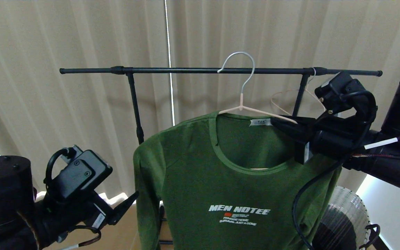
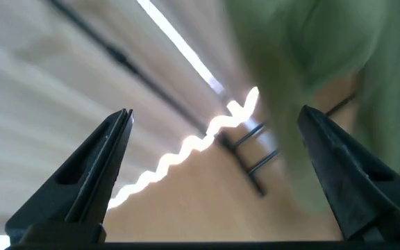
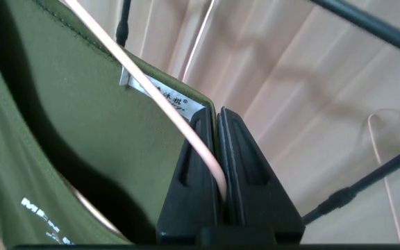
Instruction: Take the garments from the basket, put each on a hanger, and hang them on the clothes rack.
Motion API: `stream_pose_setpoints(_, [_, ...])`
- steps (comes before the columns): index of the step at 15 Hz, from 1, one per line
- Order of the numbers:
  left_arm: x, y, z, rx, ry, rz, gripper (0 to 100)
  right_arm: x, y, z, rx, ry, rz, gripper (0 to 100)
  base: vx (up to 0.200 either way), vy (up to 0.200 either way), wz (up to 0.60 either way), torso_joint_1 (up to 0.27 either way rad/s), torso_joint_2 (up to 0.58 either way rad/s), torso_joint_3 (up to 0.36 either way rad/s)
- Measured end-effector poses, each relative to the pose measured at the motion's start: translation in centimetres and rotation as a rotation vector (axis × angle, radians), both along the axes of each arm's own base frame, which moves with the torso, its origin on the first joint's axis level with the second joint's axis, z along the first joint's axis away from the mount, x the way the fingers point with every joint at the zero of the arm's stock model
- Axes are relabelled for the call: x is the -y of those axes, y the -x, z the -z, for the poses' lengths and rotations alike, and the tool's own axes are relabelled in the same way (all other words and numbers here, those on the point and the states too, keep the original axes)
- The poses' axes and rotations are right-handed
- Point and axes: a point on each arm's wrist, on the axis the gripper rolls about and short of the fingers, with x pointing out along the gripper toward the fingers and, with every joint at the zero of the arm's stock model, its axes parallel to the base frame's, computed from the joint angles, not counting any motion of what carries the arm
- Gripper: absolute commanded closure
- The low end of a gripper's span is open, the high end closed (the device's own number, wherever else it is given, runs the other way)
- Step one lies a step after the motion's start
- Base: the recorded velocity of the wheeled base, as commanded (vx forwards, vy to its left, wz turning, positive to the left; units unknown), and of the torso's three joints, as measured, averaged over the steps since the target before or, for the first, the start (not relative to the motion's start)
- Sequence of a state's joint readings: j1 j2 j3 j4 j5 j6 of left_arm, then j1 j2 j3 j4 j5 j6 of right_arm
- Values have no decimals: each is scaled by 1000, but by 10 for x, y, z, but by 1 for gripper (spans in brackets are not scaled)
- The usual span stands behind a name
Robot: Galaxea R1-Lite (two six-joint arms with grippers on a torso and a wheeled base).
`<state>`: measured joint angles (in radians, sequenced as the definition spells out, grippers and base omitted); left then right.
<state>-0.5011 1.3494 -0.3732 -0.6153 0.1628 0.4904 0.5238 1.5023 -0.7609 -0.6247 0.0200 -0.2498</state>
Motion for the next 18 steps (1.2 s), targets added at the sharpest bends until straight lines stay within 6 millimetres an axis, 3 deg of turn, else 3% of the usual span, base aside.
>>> stream_pose_setpoints(3, [11, -12, -2, 17, 25, 14, 0, -1, 1, -4, 29, -18, -23, 100, 0, 0, 0, 0, 0, 0])
stream_pose_setpoints(4, [14, -16, -2, 24, 31, 14, 100, -2, 1, -4, 29, -18, -24, 100, 0, 0, 0, 0, 0, 0])
stream_pose_setpoints(10, [9, -23, 6, 9, 12, -22, 100, -1, 1, -5, 36, -20, -20, 100, 0, 0, 0, 0, 0, 0])
stream_pose_setpoints(18, [-27, -15, 13, 0, -6, -160, 100, 14, -7, -2, 27, -11, 52, 100, 0, 0, 0, 0, 0, 0])
